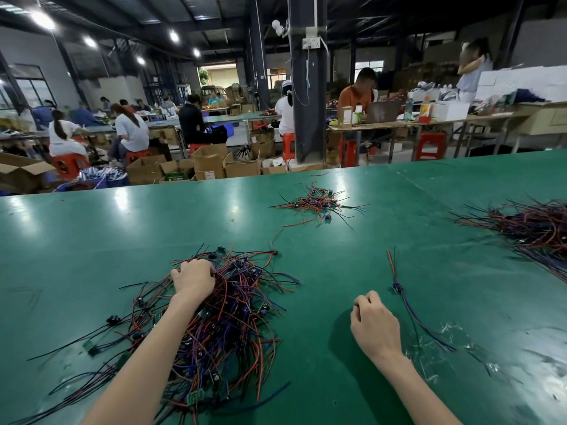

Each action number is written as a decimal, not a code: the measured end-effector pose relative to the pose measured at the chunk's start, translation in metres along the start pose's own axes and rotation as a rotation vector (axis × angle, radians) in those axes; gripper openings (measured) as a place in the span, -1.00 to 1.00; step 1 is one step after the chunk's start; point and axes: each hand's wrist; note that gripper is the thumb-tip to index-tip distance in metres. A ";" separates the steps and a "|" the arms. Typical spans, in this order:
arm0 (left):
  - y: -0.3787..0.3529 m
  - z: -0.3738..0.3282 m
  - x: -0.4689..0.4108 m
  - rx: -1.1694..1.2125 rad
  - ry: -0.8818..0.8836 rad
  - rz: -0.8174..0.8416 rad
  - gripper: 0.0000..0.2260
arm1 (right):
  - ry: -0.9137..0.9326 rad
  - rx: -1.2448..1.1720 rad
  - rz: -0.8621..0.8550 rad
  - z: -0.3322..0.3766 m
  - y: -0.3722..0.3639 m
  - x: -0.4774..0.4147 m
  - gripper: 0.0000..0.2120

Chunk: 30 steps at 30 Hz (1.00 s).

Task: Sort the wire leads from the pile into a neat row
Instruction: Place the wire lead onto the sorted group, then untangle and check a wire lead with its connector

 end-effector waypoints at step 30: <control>-0.018 -0.124 0.133 1.952 0.229 0.492 -0.86 | -0.070 -0.846 -0.099 0.020 0.009 0.013 -0.84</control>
Point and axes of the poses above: each hand's wrist, its own x-axis away from the middle knuckle, its own y-axis out of the back of the hand, z = x × y
